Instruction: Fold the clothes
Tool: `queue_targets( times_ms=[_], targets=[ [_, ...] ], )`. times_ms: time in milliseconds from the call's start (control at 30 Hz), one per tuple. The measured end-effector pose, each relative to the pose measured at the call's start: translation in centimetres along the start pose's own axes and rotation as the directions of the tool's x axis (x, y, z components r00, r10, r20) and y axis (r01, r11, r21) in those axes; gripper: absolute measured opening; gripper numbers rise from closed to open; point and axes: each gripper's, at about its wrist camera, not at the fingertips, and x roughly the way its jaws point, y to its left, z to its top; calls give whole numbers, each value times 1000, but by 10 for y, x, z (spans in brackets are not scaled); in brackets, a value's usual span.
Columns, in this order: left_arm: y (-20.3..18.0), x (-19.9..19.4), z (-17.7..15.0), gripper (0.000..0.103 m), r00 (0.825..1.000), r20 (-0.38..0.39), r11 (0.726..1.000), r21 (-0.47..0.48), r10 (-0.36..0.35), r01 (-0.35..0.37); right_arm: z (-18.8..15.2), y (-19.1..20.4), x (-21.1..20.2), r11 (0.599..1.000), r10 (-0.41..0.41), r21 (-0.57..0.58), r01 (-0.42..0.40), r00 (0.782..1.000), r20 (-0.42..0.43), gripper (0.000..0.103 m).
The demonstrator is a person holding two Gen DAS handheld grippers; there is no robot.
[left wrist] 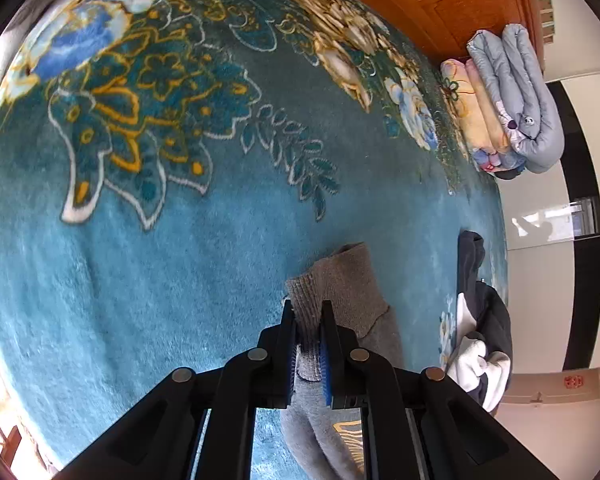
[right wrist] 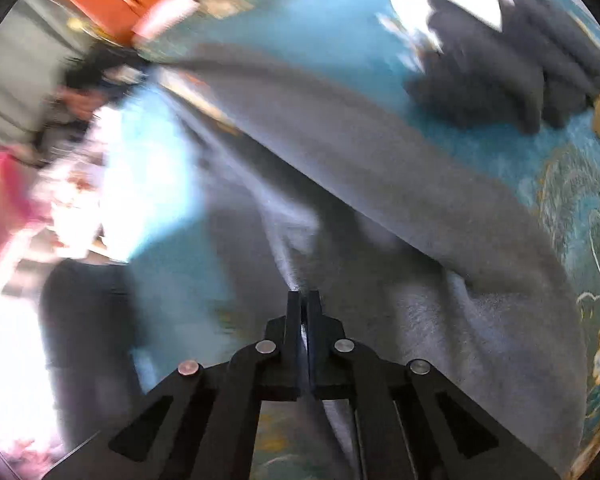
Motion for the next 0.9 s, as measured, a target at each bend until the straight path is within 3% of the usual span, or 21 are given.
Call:
queue_targets(
  times_ms=[67, 233, 300, 433, 467, 500, 533, 567, 600, 667, 733, 900],
  targets=[
    [4, 3, 2, 11, 1000, -5, 1000, -7, 14, -14, -13, 21, -10, 996, 53, -77, -54, 998, -24, 1],
    [16, 14, -2, 11, 999, -20, 998, -42, 47, -48, -37, 21, 47, 997, -16, -83, 0, 981, -193, 1],
    [17, 14, -1, 11, 999, -21, 998, -51, 39, -40, -27, 12, 58, 1000, 6, -20, -10, 979, -204, 1],
    [9, 12, -1, 11, 998, -11, 997, -42, 57, -57, -25, 14, 50, 1000, 18, -11, -21, 979, -202, 3],
    [2, 8, -2, 11, 998, 2, 997, -25, 67, -67, -22, 8, 44, 1000, 14, 0, -14, 983, -181, 9],
    [-4, 5, -3, 11, 997, 15, 997, -8, 77, -77, -17, -11, 41, 1000, 12, 24, -9, 988, -155, 25],
    [-14, 0, -5, 11, 996, 34, 996, 23, 89, -89, -13, -27, 36, 998, 13, 56, -6, 992, -126, 33],
    [-30, -8, -8, 11, 993, 61, 992, 75, 101, -105, -11, -37, 26, 995, 20, 100, -11, 996, -89, 40],
    [-45, -15, -12, 11, 990, 89, 984, 127, 111, -122, -11, -46, 16, 991, 25, 136, -17, 998, -58, 40],
    [-83, -34, -26, 11, 984, 148, 959, 247, 102, -136, -17, -61, -1, 982, 12, 189, -10, 1000, -8, 40],
    [-124, -55, -44, 11, 976, 204, 917, 372, 74, -147, -27, -73, -14, 974, -14, 225, 8, 1000, 23, 40],
    [-213, -101, -116, 11, 954, 292, 758, 636, -61, -146, -55, -93, -36, 944, -23, 328, -15, 993, 113, 40]
  ],
)
